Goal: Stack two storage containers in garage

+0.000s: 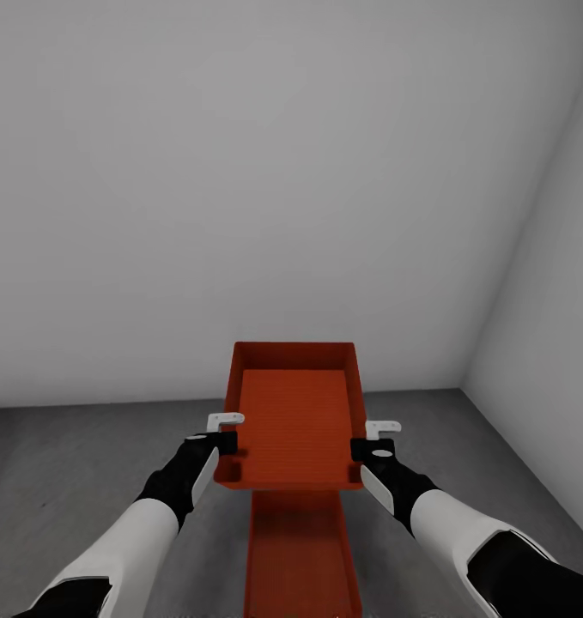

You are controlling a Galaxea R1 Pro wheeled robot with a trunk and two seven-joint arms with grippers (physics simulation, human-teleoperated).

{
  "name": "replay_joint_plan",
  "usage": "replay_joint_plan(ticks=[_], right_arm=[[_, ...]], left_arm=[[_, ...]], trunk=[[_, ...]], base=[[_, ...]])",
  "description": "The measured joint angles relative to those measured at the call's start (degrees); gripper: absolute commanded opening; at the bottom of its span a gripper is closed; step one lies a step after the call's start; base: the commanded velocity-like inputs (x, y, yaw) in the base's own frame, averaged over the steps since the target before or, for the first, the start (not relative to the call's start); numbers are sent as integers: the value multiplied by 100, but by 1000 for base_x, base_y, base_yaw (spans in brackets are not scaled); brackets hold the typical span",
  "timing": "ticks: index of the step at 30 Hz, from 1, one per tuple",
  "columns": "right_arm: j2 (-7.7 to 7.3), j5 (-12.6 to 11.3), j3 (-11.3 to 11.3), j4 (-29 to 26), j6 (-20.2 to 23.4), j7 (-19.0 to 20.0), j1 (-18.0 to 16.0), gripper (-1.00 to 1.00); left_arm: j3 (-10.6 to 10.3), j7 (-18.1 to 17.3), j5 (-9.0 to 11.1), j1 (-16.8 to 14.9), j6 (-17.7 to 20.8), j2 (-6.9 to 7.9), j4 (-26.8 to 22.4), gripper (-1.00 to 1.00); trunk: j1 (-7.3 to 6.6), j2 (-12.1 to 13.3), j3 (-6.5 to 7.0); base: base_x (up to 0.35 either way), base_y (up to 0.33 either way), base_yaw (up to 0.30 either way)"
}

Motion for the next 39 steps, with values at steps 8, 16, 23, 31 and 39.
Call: replay_joint_plan(ticks=[8,16,23,31,39], right_arm=[[-1,2,-5,1,10,6,0,-100],[-6,1,0,0,-16,5,0,-100],[-8,1,-2,0,-14,8,0,-100],[0,2,-2,3,0,3,0,-100],[-3,-7,7,2,-18,0,0,-100]], left_arm=[[1,2,-4,0,15,-2,-4,-100],[2,2,-7,0,-17,-6,2,-100],[6,3,-13,0,-14,-9,1,-100],[1,1,-4,-1,0,-1,2,-100],[-3,1,-3,0,-18,-3,3,-100]], trunk=[[0,0,-73],[0,0,-146],[0,0,-209],[0,-1,-254],[0,-1,-284]], base=[[0,0,0],[0,0,0],[0,0,0],[0,0,0],[0,0,0]])
